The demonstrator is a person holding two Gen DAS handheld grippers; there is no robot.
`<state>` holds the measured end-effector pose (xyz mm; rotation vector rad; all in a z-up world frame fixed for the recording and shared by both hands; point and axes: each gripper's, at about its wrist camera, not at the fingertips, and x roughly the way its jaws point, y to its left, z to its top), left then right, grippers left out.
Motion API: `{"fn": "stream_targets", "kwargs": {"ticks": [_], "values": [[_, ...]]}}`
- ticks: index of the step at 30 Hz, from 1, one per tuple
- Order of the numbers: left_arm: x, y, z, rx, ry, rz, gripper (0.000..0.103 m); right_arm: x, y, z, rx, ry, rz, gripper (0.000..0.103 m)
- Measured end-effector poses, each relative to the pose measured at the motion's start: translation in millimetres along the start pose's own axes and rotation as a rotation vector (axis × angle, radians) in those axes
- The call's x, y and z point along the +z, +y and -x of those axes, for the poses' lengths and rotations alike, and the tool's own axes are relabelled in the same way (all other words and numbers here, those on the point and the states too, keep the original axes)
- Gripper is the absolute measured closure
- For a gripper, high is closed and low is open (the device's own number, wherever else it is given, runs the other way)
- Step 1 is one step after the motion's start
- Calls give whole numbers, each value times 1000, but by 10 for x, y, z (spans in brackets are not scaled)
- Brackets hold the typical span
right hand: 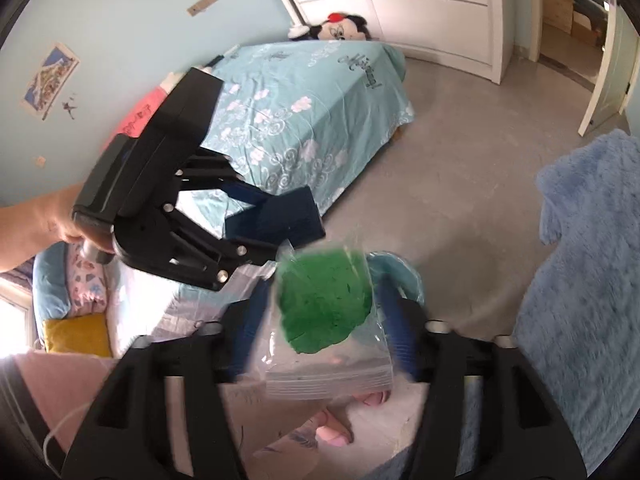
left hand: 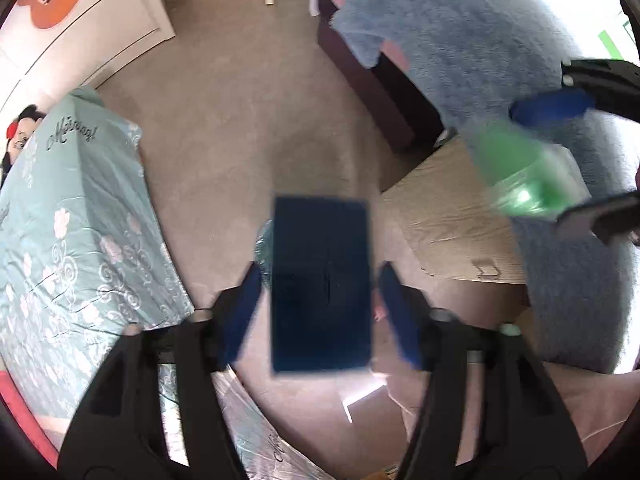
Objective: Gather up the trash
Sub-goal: 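Open both tools above the teal bin to drop the block and bag, then return both tools over the bed toward the pink card pack and white box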
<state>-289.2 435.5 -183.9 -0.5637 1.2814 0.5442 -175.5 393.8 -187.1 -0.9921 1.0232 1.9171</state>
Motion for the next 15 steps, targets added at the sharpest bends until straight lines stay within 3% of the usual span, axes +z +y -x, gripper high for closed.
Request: {"fn": "stream_targets", "kwargs": {"ticks": [4,15], "values": [[-45,86,-11,13,6,13,26,53,-10,-49,-2,7,-4,32],[-29,15,-6,14,13,-10,26,-135,-120,253,-42,-33,-66,32]]}}
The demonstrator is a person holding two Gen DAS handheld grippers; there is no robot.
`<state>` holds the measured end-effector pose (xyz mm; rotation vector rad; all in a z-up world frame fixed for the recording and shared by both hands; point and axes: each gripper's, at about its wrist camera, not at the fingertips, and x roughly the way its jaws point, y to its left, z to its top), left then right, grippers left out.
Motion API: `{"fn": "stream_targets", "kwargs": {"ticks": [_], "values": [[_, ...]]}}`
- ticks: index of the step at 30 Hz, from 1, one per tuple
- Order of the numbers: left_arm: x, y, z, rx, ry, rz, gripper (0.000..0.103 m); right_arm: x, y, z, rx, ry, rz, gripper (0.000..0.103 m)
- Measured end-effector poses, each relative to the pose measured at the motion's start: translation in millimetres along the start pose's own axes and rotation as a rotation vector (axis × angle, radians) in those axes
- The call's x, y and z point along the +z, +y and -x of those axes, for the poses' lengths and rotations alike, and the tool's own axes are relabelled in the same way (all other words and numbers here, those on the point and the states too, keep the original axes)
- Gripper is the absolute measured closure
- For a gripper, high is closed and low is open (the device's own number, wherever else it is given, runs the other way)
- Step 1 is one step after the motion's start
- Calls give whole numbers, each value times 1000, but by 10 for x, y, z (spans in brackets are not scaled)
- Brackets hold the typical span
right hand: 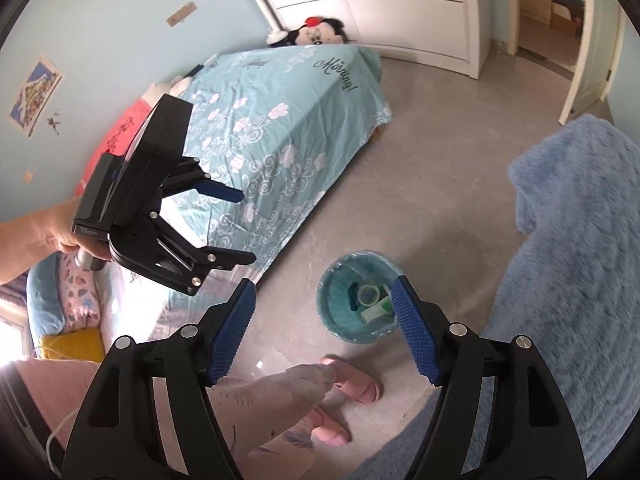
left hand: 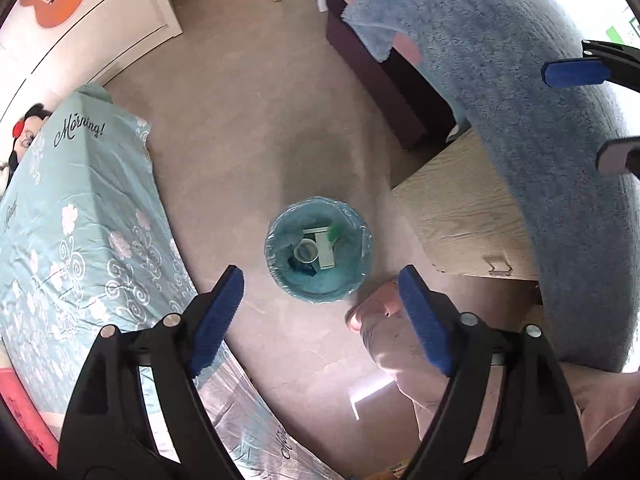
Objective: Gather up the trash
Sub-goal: 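Return both tools over the bed toward the pink card pack and white box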
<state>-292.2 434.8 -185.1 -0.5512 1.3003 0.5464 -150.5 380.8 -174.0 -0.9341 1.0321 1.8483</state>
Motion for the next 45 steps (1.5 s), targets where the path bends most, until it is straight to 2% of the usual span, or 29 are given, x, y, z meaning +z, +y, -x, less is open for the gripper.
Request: {"fn": "stream_targets", "kwargs": {"ticks": [7,10,14,17,23,27,29,35,45], "values": [[89,-157,80,15,-26,-40,26,-110,-28,211,-16,-26,-23,32],[144,-234,151,32,-46,-61,19,-168,-25,324,-25,-50,-29,32],[255,-349,265,48,-76,-93,18,-257,-60,512,-44,-88,-58,31],[338,-461,359,55,-105,-122,12,-362,-103,691,-75,-119,-84,30],[567,-843,536,53,-157,-241,10,-681,-226,1088,-157,-185,-163,29],[719,-1200,613,35,-188,-341,8,-1030,-290,1407,-234,-231,-235,29],[787,-1372,646,25,-201,-386,7,-1218,-315,1552,-275,-255,-271,23],[968,-2074,716,-28,-240,-564,7,-1868,-305,1936,-381,-303,-402,23],[861,-3352,741,-136,-267,-868,7,-3024,-145,2448,-564,-374,-650,21]]}}
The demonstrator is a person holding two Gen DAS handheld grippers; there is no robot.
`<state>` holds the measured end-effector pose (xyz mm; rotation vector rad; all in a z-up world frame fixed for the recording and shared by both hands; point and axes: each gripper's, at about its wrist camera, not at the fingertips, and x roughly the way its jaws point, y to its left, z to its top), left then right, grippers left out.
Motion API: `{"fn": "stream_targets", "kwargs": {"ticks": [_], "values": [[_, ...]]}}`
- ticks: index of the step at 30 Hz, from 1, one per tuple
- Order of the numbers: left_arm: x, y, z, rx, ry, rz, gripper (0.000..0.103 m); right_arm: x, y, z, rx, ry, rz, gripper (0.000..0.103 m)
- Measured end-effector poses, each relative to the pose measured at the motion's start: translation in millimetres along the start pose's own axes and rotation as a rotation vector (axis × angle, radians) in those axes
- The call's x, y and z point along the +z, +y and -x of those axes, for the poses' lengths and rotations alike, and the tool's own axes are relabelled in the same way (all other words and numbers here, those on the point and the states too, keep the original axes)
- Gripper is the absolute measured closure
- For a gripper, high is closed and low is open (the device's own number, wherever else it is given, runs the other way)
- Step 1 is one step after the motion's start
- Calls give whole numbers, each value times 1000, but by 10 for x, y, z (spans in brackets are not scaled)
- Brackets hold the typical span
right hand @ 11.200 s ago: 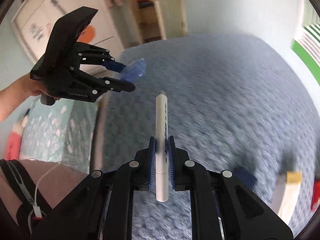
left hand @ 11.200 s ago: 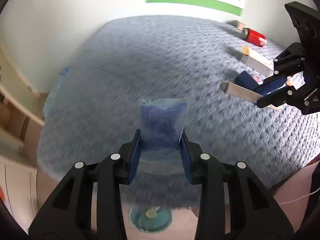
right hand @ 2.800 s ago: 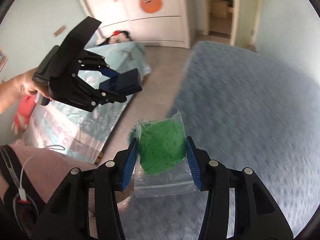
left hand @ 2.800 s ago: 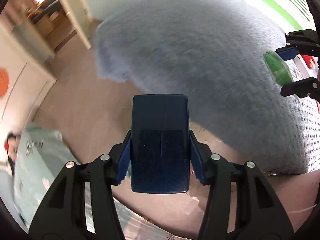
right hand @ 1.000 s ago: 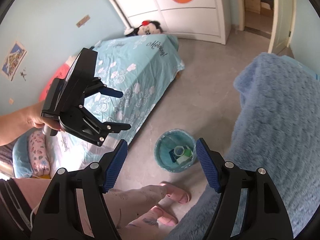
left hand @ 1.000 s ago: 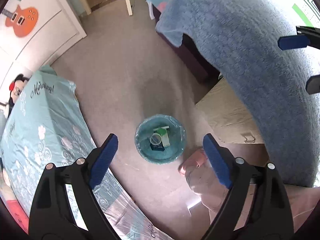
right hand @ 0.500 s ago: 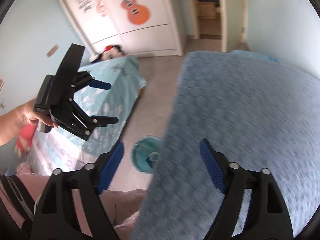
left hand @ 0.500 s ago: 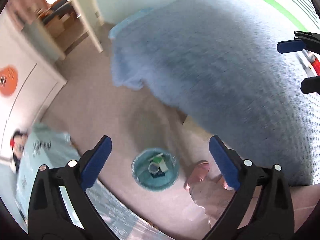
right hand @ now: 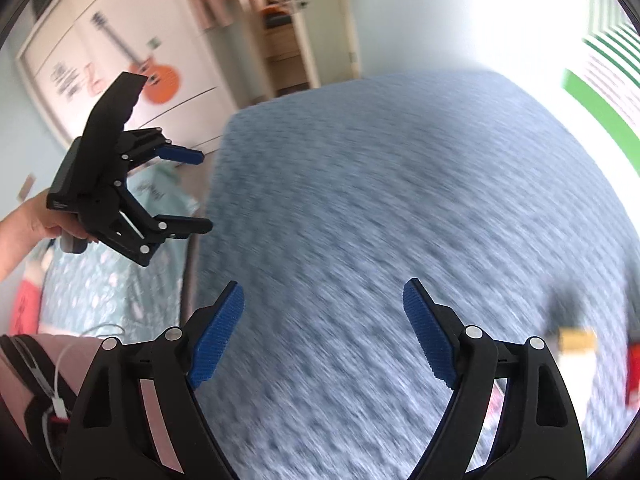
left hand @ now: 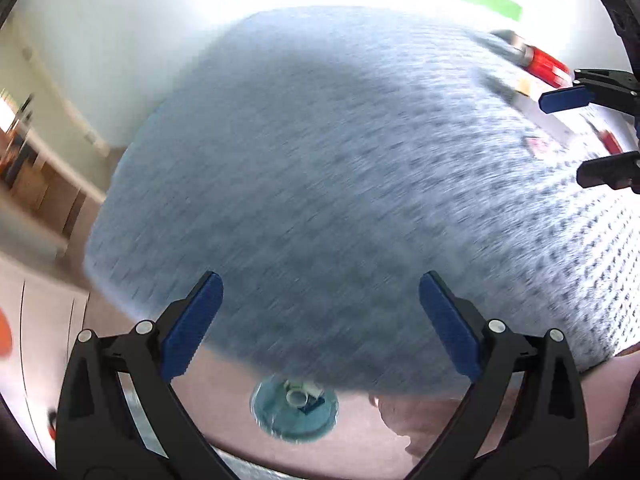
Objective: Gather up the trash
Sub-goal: 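Return both tools over the bed toward the pink card pack and white box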
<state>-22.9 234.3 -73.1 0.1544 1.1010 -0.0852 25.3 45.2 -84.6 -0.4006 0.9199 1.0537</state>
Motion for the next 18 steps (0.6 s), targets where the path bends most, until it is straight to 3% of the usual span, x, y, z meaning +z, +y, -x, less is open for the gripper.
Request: {"fn": "stream_targets", "kwargs": {"ticks": [10,18], "values": [[589,-979,-163,-124,-36,-288,7,-726,-575,586,-184,-30,-184,18],[892,-1582,-306,-231,-52,-474,7,-1218,-881,888,-266,-38,-286,17]]}}
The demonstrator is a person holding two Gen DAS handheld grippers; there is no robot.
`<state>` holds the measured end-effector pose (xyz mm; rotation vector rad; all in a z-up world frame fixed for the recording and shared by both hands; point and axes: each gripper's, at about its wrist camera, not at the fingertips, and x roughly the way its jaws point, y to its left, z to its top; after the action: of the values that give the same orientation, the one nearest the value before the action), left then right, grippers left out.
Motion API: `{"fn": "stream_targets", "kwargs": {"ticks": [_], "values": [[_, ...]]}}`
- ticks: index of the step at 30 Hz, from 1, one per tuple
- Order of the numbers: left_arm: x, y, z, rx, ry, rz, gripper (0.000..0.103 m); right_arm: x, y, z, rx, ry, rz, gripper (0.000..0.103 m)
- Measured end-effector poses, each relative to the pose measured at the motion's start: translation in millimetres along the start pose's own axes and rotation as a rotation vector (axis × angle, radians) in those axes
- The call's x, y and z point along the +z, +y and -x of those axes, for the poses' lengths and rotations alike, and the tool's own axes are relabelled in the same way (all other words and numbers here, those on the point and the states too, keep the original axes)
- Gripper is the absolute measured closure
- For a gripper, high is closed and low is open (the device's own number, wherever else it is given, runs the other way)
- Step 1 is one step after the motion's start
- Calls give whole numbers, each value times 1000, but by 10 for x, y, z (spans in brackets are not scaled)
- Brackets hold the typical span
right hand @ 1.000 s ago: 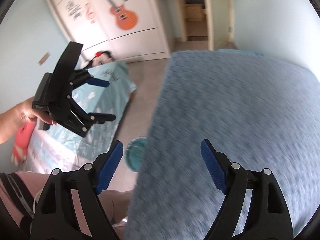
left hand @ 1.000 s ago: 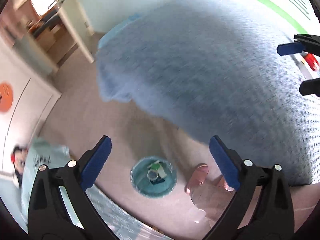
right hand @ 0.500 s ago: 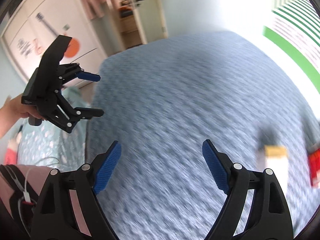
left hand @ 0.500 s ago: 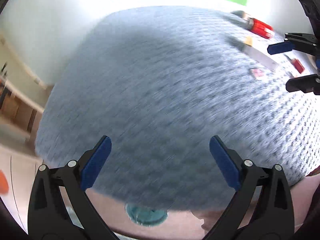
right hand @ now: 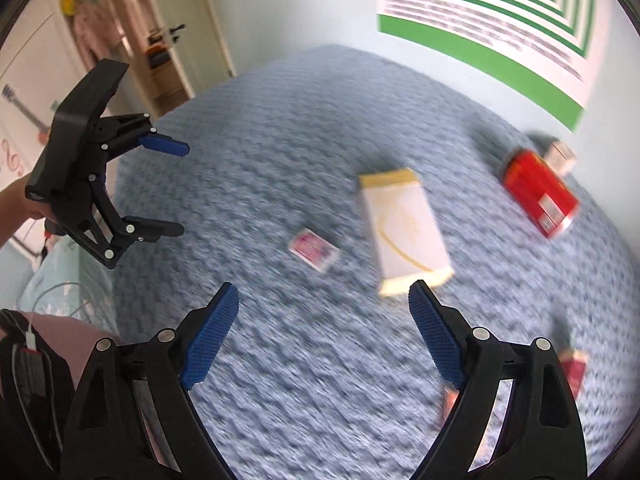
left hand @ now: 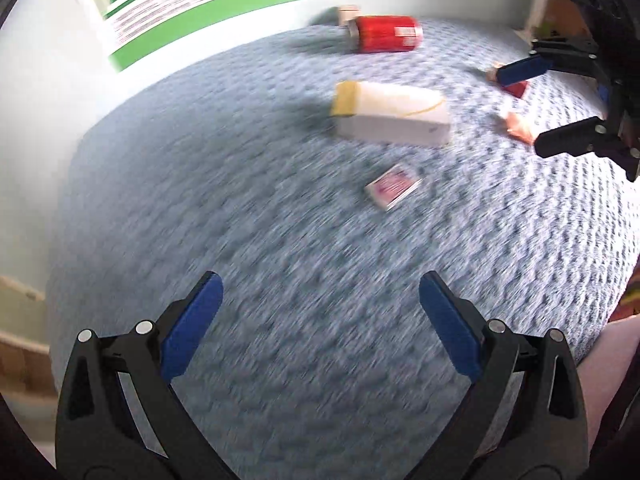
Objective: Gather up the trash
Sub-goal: 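Return both tools over the bed toward the pink card pack and white box, then grasp the pink card pack with the left tool while the right tool grasps the white-yellow box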
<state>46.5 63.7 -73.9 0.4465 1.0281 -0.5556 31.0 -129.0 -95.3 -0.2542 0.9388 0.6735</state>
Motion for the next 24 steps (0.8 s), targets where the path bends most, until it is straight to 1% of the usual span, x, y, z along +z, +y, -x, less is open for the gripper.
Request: {"fn": "stream_targets", "kwargs": {"ticks": [2,6,9,13,15,21,24], "values": [[123,-96,-96,-30,-8,-47,7,-59,-100,-4,-8,2,-10,17],[292,-190,-223,-49,-19,-113,7,-143,-261,-16,-16,-1,-22,17],[403,-231,-334,-80,-25,-150,7,-161,-380,-64,-12,0,-26,17],[481,-254,-505,-111,-6,-187,7,-126,-502,-179,7,9,-14,17],[517,-255,-594,-107,11,-204,7,-91,-542,-265,18,20,3,17],[603,-269,-797,-134,16,-257,15,23,-596,-543,43,42,60,17],[630,-293,-894,-147,22,-290,24,71,-606,-675,53,58,76,17]]}}
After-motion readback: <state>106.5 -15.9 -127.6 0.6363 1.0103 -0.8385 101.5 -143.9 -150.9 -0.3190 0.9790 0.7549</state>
